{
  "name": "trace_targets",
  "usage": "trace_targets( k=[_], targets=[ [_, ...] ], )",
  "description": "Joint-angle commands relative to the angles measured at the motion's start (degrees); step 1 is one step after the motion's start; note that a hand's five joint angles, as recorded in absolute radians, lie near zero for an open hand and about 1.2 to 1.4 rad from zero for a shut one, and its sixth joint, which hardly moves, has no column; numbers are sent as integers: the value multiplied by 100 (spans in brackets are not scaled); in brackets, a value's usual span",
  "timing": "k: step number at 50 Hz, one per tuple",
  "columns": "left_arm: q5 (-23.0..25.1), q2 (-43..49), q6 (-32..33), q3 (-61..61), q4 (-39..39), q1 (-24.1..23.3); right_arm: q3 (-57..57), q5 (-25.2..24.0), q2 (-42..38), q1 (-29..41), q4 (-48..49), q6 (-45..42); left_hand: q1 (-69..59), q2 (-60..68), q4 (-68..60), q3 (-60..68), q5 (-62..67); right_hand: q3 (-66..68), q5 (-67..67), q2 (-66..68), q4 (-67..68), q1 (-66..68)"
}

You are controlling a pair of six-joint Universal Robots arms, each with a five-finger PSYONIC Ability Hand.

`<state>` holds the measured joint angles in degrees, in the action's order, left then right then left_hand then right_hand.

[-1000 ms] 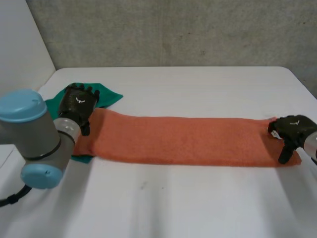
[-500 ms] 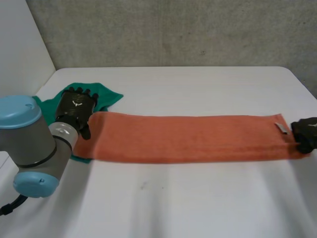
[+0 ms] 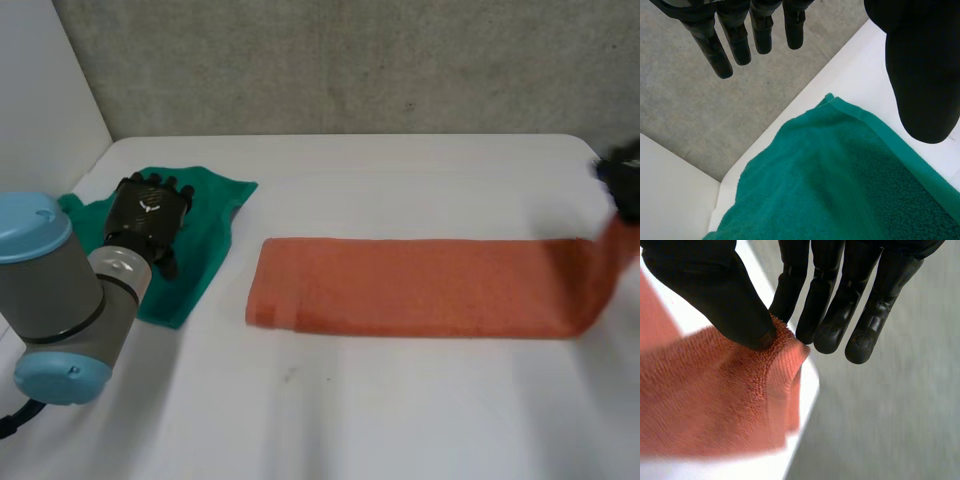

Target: Fold the laundry.

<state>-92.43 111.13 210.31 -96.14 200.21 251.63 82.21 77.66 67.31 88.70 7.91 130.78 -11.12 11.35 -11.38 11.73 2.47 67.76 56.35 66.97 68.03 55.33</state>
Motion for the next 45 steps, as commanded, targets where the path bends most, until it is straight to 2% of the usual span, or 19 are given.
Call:
trace_targets(
  k=[1,4,8,14,15,16,18,19,21,25,26,29,33,37,42,45],
  targets=[
    [-12,-109,-51,-1,0,9,-538,-136,-207,2226,131,0,112,-135,138,-173,-247,1224,1365,1303,1197,2467],
    [-20,-118,-112,-1,0,0,-898,-320,-664,3044,271,-9,107,-131,134,-169,-242,1224,1365,1303,1197,2467],
    [-12,-118,-148,-36,-9,-18,-1329,-601,-1393,3775,325,-26,112,-135,138,-173,-247,1224,1365,1303,1197,2467],
    [-12,-109,-148,-80,-9,-53,-1910,-752,-2318,4392,246,-386,112,-135,138,-173,-247,1224,1365,1303,1197,2467],
    [-3,-100,-148,-80,-9,-62,-1963,-726,-2423,4453,254,-500,112,-135,138,-173,-247,-103,39,-23,-130,1141],
    [-3,-100,-148,-80,-9,-70,-1972,-691,-2424,4463,272,-518,112,-135,138,-173,-247,-732,-591,-653,-759,511],
    [6,-109,-148,-71,-9,-88,-1972,-647,-2407,4445,307,-527,112,-135,138,-173,-247,-2044,-1902,-1964,-2071,-800],
    [6,-100,-148,-54,0,-140,-1963,-542,-2337,4428,299,-466,112,-135,138,-173,-247,-3816,-3674,-3736,-3843,-2572],
    [15,-100,-148,-10,0,-220,-1911,-357,-2214,4419,255,-326,112,-135,138,-173,-247,-5627,-5485,-5547,-5654,-4384],
    [15,-74,-148,113,9,-439,-1595,345,-1687,4191,211,446,112,-135,138,-173,-247,-5776,-5635,-5697,-5803,-4533],
    [15,-48,-148,209,9,-544,-1377,564,-1460,3903,167,866,112,-135,138,-173,-247,-5776,-5635,-5697,-5803,-4533],
    [15,-21,-148,350,9,-738,-980,768,-1098,3462,18,1440,112,-135,138,-173,-247,-5776,-5635,-5697,-5803,-4533],
    [24,364,-122,710,9,-1194,-217,664,-597,2882,-403,2134,108,-131,134,-169,-242,-5776,-5635,-5697,-5803,-4533],
    [154,803,-113,1079,0,-1598,294,470,-508,2548,-475,2171,-194,171,-168,133,60,-5776,-5635,-5697,-5803,-4533],
    [559,1393,-69,1422,-79,-1723,726,224,-499,2240,-466,2162,-1019,996,-993,958,884,-5776,-5635,-5697,-5803,-4533],
    [647,1709,-25,1615,-79,-1723,927,119,-499,2187,-388,2162,-1370,1347,-1344,1309,1236,-5776,-5635,-5697,-5803,-4533]
  ],
)
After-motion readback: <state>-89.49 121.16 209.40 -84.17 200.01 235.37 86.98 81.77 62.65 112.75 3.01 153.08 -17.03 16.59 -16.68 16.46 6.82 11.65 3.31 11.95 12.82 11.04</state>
